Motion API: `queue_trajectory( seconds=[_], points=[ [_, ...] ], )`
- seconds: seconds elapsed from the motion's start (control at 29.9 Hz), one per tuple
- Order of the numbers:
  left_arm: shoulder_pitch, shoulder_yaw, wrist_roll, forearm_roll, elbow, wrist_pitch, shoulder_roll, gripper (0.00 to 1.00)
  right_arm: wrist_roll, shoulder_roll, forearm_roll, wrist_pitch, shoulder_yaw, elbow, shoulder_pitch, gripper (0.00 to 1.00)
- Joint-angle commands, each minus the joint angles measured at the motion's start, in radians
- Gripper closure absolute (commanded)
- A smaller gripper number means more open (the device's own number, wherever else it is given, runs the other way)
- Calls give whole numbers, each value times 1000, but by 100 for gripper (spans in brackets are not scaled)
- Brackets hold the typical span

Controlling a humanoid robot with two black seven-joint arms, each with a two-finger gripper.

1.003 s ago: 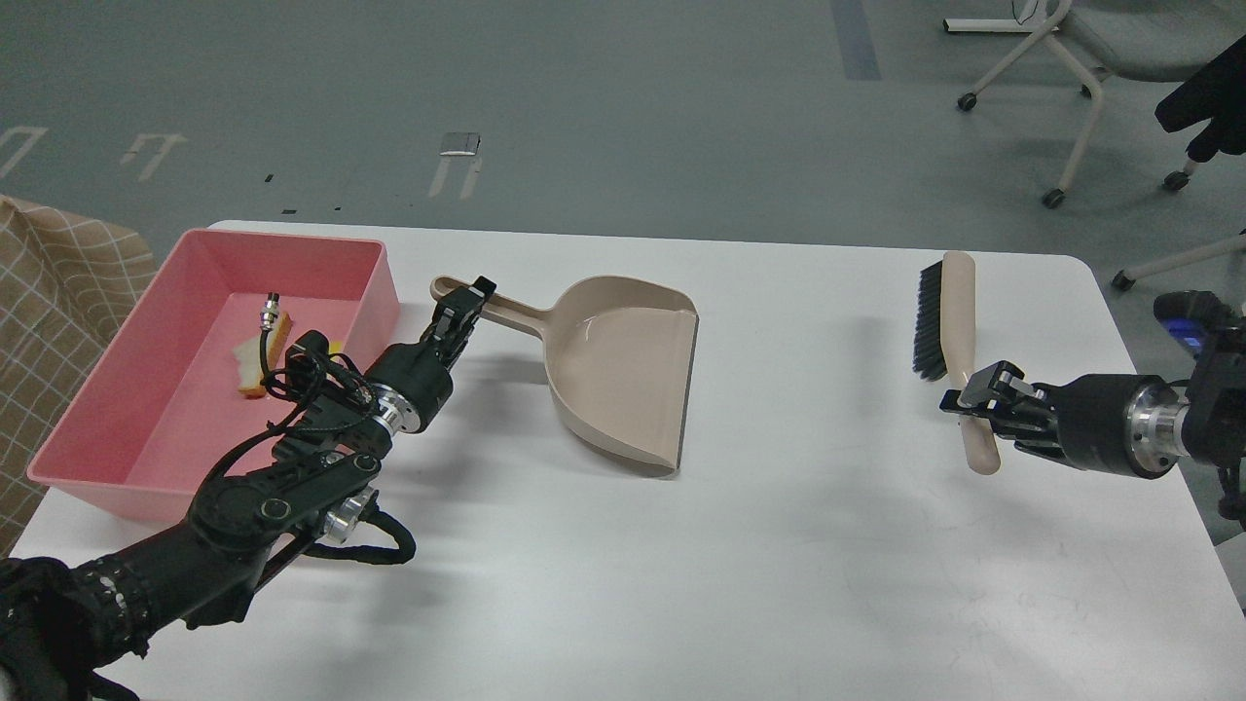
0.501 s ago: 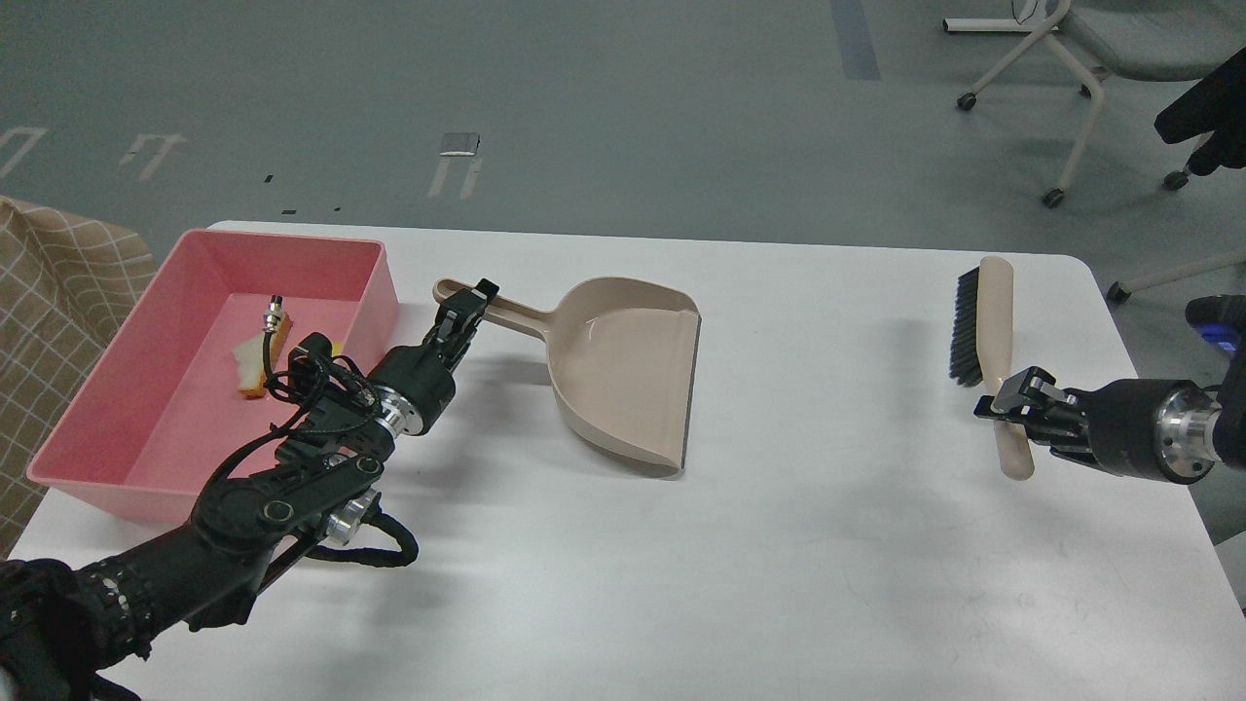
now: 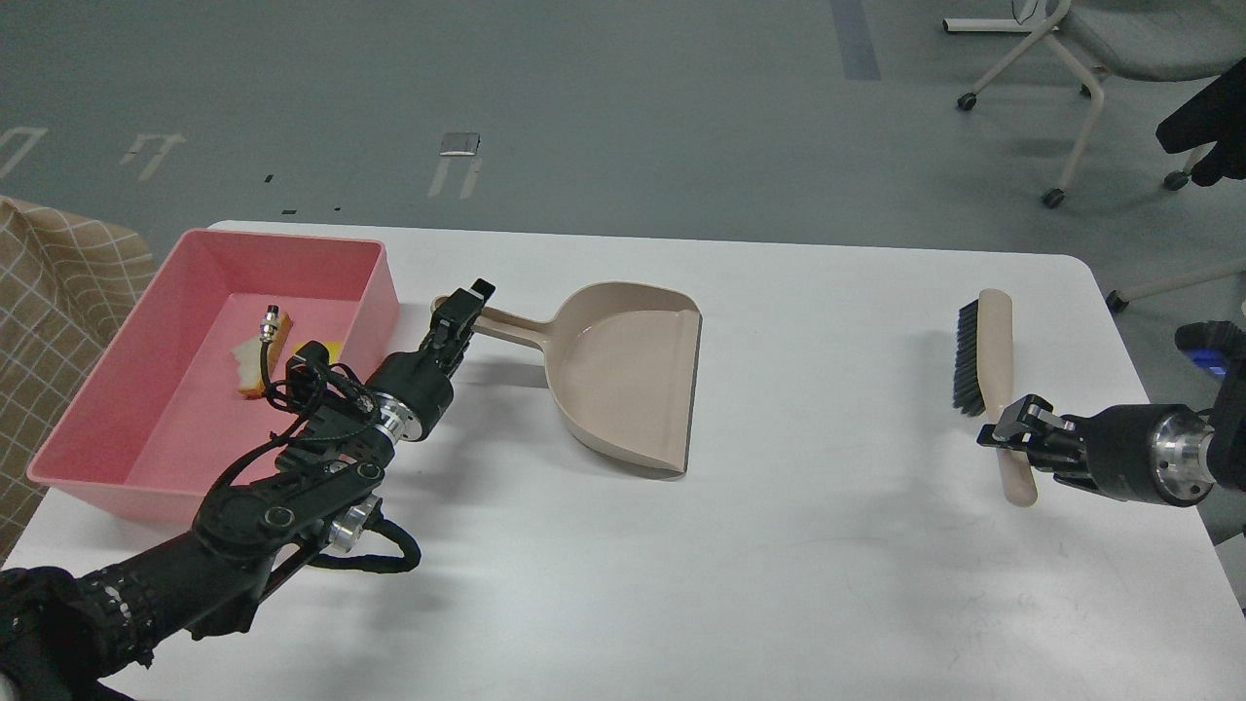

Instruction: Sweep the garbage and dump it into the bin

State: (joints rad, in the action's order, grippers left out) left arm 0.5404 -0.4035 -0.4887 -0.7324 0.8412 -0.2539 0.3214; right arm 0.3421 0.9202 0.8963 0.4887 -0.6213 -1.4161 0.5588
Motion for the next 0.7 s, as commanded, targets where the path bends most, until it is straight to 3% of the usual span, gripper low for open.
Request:
queue_trajectory(
  seconds=[0.0,0.33,0.67],
  points=[
    [-2,0,0,50,4,1,-1,14,0,-1,0,0,0,0,0,94],
    [-20,0,0,53,33,2,1,4,0,-1,0,0,0,0,-2,94],
    [-51,0,0,53,65,-1,5,3,0,-3,0,0,0,2,-7,93]
  ],
)
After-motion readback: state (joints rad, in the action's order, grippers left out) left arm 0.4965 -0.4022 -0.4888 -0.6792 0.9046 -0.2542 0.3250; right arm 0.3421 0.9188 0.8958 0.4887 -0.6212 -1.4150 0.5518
